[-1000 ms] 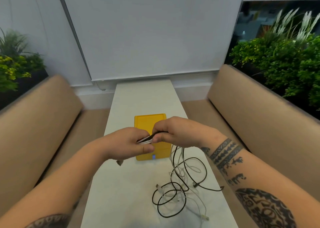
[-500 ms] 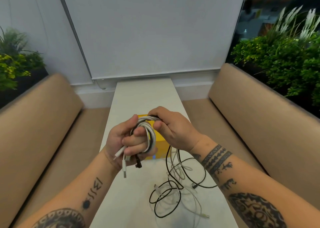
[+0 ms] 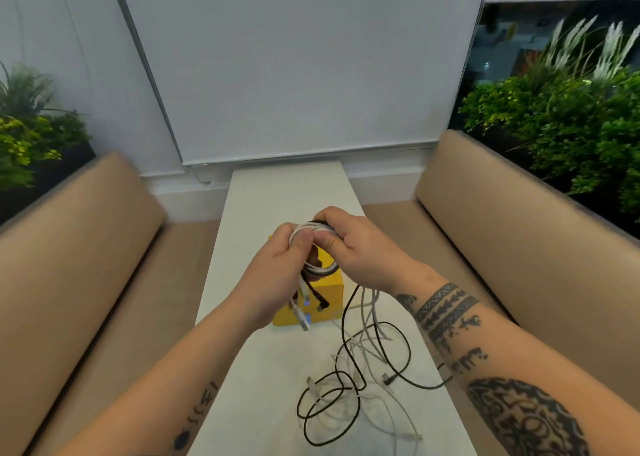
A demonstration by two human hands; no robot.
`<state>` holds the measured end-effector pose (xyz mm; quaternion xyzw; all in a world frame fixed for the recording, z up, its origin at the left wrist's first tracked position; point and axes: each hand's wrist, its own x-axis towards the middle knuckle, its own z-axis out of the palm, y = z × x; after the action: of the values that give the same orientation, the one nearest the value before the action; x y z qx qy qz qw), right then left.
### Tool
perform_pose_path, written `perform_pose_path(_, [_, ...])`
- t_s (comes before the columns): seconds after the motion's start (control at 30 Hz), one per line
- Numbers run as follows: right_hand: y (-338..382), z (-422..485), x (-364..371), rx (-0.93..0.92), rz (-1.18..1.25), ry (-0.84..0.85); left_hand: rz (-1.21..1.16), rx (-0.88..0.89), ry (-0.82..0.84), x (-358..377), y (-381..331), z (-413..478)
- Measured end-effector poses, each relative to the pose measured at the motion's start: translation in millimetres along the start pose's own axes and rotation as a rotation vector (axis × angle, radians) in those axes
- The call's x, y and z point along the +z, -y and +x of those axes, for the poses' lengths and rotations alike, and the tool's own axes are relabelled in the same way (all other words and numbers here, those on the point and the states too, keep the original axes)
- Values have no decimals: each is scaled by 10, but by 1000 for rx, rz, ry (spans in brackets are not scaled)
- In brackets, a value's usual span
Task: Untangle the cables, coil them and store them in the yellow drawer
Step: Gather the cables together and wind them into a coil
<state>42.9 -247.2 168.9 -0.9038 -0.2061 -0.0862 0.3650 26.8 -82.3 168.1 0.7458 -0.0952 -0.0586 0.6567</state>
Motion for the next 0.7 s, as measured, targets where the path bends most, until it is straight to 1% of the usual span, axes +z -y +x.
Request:
perform_pose_path(0.03, [1, -2, -30, -3, -62, 25, 134, 20, -11, -22, -15, -3])
perform_pose_path(0.07, [10, -7, -56, -9, -116, 46, 214, 32, -9, -40, -38, -7])
perform_pose_path(0.13, [22, -4, -94, -28, -201, 68, 290, 41, 14, -74, -72, -6])
perform_pose_path(0.2, [25, 6, -110, -45, -236, 95, 382, 56, 40, -79, -97, -20])
perform_pose_path(0.3, [8, -7, -116, -34, -160, 121, 482, 76, 66, -70, -143, -26])
perform_pose_path(0.4, [-37, -40, -132, -47, -103, 122, 496, 77, 86, -38, -179, -33])
perform_pose_path(0.43, [-55, -39, -133, -57, -69, 111, 491, 94, 70, -21, -174, -31])
perform_pose_path(0.5, [-85, -17, -91, -64, 102, 62, 469, 157, 1, 22, -170, -23])
perform_pose_path(0.57, [-92, -2, -24, -31, 363, -9, 395, 205, -76, 41, -174, -5])
perform_pose_path(0.63, [-117, -20, 6, 44, 631, -46, 266, 201, -170, -8, -176, 45])
perform_pose_path(0.7, [-139, -22, 25, 115, 776, -60, 118, 174, -247, -72, -166, 108])
